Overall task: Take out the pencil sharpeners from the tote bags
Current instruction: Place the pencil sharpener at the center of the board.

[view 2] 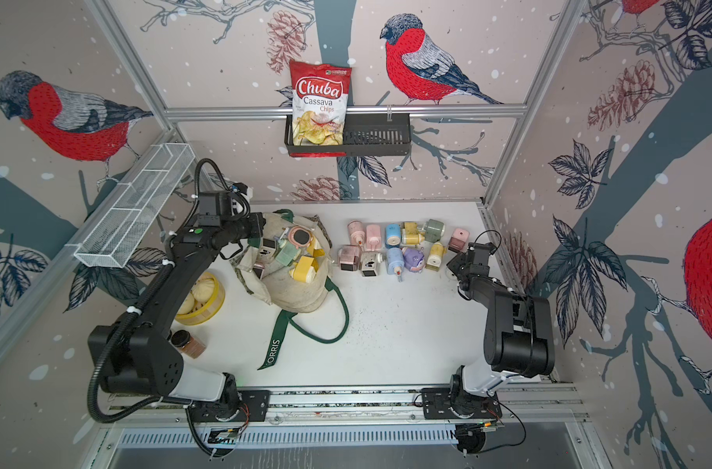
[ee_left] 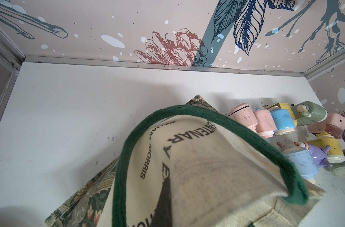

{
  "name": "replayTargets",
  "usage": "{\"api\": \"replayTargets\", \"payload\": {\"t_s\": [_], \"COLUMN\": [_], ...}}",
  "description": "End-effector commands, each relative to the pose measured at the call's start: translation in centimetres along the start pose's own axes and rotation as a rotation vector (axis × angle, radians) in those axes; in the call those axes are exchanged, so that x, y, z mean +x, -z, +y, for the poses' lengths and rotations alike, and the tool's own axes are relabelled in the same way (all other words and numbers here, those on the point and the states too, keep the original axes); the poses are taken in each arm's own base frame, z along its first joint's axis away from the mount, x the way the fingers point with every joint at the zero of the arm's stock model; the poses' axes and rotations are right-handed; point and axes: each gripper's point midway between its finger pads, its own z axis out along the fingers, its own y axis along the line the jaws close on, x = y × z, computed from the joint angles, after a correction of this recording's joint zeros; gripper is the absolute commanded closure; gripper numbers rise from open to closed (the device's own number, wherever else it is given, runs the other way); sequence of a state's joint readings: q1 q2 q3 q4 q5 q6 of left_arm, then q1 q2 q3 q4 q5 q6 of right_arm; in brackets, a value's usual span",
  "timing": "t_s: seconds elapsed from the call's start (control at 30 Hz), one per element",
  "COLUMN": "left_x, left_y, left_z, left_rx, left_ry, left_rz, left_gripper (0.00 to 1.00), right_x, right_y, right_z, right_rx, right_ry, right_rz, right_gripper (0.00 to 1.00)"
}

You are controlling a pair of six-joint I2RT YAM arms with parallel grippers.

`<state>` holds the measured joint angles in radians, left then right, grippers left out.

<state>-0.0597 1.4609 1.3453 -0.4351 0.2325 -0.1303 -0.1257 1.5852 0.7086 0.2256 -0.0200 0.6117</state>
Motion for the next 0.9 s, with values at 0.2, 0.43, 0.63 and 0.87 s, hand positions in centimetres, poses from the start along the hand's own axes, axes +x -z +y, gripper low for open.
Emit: {"api": "replayTargets", "payload": {"t_s": [0.2,0.43,0.63,0.87], "left_x": [-2.1,-1.9,-1.7,-1.8], "left_y": [0.3,0.2,-0.1,0.0], "left_z": [-0.3,-0.3,-0.2,-0.2], "left_rx": [0.015,0.016,0.014,0.010], "left_ry": [-0.014,-0.012,-0.009,-0.011], "left_rz": [-0.081,-0.075,-0.064,-0.067], "left_gripper": [1.00,1.00,1.00,1.00], "right_x": [0.5,-0.6,-1.0,-0.3], "right_y": [-0.5,0.7,1.5,1.8], "right_z": [0.6,0.3,-0.1,-1.2], "right_rx": [-0.023,0.017,0.044,0.088], "right_ry": [-0.018,-0.024,-0.036,-0.035], "right_rz": [0.031,-0.007,-0.026,-0.005], "right_gripper": [0.40,0.24,0.18,0.18]}}
